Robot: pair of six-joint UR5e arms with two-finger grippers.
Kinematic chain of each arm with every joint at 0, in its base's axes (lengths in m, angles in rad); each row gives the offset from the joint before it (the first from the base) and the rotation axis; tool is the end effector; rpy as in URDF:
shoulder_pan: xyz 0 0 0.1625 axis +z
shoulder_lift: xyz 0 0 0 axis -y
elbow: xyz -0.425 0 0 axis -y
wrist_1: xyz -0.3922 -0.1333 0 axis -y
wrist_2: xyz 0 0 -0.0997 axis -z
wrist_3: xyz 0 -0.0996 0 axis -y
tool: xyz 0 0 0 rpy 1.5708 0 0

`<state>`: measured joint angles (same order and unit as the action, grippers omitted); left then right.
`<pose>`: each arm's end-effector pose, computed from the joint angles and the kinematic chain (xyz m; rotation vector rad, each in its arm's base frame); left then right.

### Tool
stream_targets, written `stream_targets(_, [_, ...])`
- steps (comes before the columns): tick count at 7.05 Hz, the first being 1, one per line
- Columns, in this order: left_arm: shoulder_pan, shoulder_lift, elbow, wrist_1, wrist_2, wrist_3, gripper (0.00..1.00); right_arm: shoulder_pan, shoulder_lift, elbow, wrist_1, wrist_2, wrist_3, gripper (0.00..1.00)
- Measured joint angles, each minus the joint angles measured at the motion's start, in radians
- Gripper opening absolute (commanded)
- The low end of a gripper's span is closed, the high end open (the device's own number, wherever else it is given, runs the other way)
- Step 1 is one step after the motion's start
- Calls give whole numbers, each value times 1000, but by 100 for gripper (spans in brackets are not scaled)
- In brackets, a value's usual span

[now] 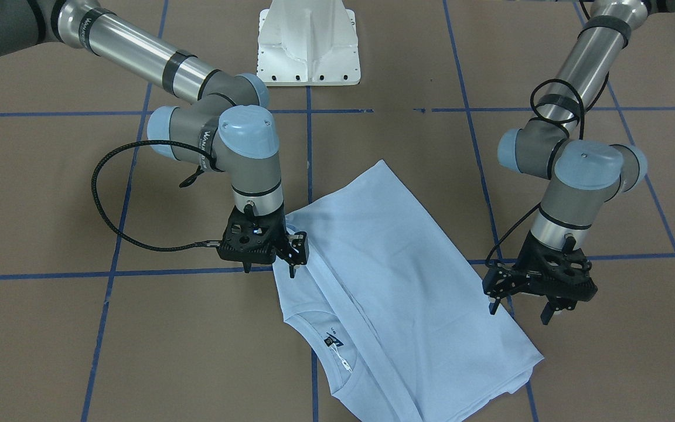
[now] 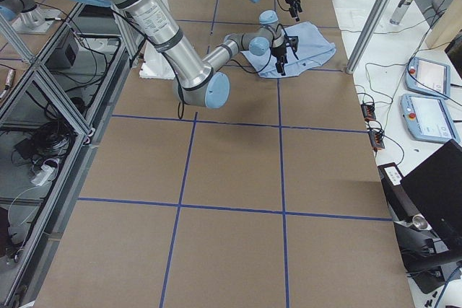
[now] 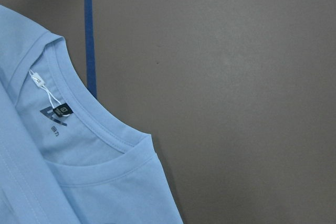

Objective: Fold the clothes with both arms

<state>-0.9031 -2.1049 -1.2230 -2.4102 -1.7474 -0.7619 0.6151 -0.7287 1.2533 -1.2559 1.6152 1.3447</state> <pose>0.3656 -0.6507 0.4212 0.6669 0.7917 0.0049 -0.5767 -0.5653 0.2413 0.3062 -0.7875 0.3471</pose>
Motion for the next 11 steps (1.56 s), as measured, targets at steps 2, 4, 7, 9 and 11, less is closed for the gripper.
stream_targets(2, [5,0,0,-2,0,-10,100,-22,3,-24,1,-17,23,66])
stream_targets(4, [11,0,2,-4,-1,-10,100,-39,4,-38,3,-29,36,63])
stream_targets(7, [13,0,3,-4,0,-11,100,-52,3,-44,3,-34,43,55])
stream_targets(9, [13,0,4,-4,0,-10,100,-53,2,-48,4,-35,44,47])
stream_targets(11, [13,0,4,-4,-1,-10,100,-53,4,-49,5,-35,57,31])
